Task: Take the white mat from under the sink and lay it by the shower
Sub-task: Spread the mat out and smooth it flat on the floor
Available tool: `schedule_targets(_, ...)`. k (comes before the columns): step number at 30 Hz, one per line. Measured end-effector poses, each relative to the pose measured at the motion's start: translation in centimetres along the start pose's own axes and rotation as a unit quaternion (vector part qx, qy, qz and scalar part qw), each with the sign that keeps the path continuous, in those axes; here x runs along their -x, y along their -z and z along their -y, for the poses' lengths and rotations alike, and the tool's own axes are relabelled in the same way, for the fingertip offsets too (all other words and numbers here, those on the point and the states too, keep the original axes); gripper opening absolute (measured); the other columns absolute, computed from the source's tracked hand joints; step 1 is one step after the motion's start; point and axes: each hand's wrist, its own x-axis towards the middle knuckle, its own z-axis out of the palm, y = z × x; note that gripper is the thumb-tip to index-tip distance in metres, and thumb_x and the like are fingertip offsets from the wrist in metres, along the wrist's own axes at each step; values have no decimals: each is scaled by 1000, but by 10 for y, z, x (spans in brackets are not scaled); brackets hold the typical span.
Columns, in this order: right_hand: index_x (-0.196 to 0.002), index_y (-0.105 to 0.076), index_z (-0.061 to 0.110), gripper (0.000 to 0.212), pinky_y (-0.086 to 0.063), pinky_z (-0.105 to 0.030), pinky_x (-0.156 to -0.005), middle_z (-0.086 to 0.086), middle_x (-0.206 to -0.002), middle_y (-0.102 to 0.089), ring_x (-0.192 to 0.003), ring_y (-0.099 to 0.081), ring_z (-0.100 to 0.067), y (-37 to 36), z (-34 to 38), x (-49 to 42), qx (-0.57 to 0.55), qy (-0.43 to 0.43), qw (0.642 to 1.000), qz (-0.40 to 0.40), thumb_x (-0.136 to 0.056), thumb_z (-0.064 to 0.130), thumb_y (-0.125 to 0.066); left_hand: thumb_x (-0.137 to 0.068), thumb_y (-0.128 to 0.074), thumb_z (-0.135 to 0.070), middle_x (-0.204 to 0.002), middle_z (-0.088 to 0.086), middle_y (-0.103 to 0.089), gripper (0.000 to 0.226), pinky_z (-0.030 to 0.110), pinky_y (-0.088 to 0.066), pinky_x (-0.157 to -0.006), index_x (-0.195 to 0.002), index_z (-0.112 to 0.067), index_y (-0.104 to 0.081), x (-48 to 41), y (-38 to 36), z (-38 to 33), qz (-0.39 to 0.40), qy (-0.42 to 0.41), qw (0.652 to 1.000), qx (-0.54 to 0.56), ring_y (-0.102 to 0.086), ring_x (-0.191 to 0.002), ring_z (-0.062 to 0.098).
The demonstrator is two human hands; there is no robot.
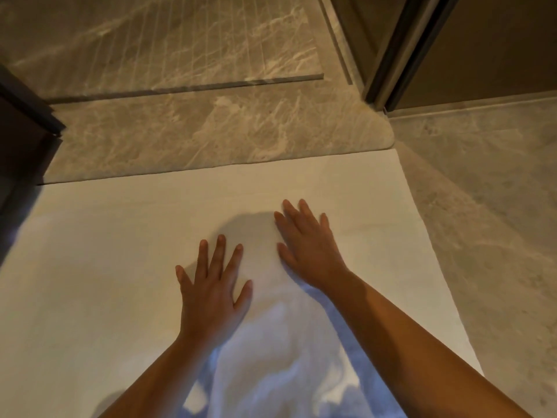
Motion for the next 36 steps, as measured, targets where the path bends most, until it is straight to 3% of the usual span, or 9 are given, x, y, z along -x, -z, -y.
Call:
schedule_targets(5,-142,-20,28,56,-9,-55,-111,2,-156,-12,-143,-4,-23,-6,-15,-23,39,51,998,17,-92,42,-39,-83,-27,-52,-152,4,-17,62,70,-24,-97,-140,-28,-27,0,1,1,-8,-3,1000,11,-11,-139,28)
schedule_targets(12,-143,-16,27,52,-7,-58,-111,2,-157,-6,-143,0,-24,38,-117,-39,36,-176,983,-27,-95,41,-32,-80,-33,-49,-150,7,-27,61,71,-29,-92,-137,-26,-35,-2,3,-2,-10,-1,1000,-2,-21,-137,32)
schedule_targets(15,-143,-20,18,52,-11,-60,-111,-6,-156,-9,-142,-2,-30,51,-128,-32,37,-245,968,-41,-95,34,-33,-79,-34,-49,-150,7,-27,62,72,-30,-90,-136,-26,-36,-2,3,0,-7,-2,1000,-1,-21,-137,32)
schedule_targets(18,-138,-33,10,50,-15,-60,-108,-16,-152,-21,-141,-12,-36,45,-90,-21,40,-174,981,-78,-91,23,-46,-80,-32,-50,-151,6,-23,62,72,-29,-91,-138,-27,-31,-3,2,1,-1,-2,1000,-4,-17,-138,31)
schedule_targets(22,-135,-40,15,50,-21,-62,-105,-13,-148,-32,-137,-23,-39,13,-33,18,-2,-36,999,-36,-87,22,-54,-80,-32,-51,-151,8,-24,63,71,-29,-91,-139,-28,-28,-3,0,1,-1,-1,1000,-14,-17,-139,32)
schedule_targets(26,-140,-27,25,54,-16,-55,-110,-3,-153,-18,-142,-12,-29,18,-62,44,21,-102,994,-23,-88,38,-33,-80,-32,-51,-151,9,-26,64,72,-30,-91,-139,-26,-30,-2,1,0,-1,0,1000,-18,-21,-138,34)
schedule_targets(30,-139,-32,15,50,-18,-58,-109,-10,-153,-22,-141,-15,-33,38,-96,69,49,-202,978,-30,-91,30,-32,-80,-31,-51,-151,9,-26,63,71,-27,-94,-138,-26,-32,-2,3,-1,-9,3,1000,-7,-19,-138,33)
schedule_targets(33,-124,-52,7,48,-34,-66,-95,-20,-138,-46,-127,-40,-43,38,-72,93,71,-140,986,-55,-84,28,-37,-80,-30,-50,-150,10,-28,63,71,-28,-92,-138,-25,-32,-3,3,-2,-7,0,1000,-13,-19,-138,33)
schedule_targets(36,-120,-57,11,49,-44,-63,-84,-16,-131,-55,-119,-50,-41,19,-30,122,87,-56,994,-27,-80,32,-37,-80,-30,-50,-151,10,-26,64,70,-24,-95,-138,-25,-32,-1,1,-4,-7,2,1000,-9,-17,-139,34)
